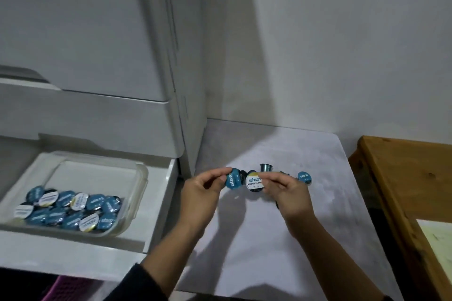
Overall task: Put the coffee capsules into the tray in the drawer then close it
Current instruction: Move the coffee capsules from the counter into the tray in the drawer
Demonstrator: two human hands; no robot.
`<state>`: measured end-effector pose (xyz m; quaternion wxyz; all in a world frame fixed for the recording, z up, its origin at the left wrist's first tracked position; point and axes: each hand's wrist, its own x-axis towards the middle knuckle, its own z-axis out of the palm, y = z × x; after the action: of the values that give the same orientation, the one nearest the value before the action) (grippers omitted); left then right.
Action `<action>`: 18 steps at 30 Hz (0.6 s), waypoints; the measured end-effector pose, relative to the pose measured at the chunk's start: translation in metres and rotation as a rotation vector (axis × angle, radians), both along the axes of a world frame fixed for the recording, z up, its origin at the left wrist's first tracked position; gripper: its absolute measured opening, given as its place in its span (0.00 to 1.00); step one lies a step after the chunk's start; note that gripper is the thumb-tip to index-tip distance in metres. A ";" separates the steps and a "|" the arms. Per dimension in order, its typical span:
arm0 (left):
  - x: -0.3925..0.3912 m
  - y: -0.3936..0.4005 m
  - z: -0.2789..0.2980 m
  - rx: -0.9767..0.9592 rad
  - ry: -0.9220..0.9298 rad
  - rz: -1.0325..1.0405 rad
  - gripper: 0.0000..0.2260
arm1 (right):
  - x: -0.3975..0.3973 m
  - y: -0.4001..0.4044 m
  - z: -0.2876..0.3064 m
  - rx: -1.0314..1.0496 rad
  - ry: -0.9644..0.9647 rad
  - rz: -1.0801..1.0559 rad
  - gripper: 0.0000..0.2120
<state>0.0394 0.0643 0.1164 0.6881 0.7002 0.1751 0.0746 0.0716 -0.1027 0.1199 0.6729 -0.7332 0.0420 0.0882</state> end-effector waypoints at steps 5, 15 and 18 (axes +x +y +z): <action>-0.015 0.089 0.043 0.112 -0.059 -0.074 0.14 | -0.004 0.074 0.035 -0.006 -0.062 0.178 0.12; -0.020 0.329 0.038 0.427 0.164 -0.365 0.14 | -0.020 0.265 0.036 -0.082 0.038 0.337 0.11; -0.009 0.382 0.018 0.487 0.229 -0.473 0.15 | -0.015 0.312 0.008 -0.175 0.125 0.347 0.10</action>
<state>0.0309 0.4461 0.1343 0.4752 0.8687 0.0611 -0.1262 0.0565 0.2092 0.1281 0.5775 -0.7781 -0.0358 0.2444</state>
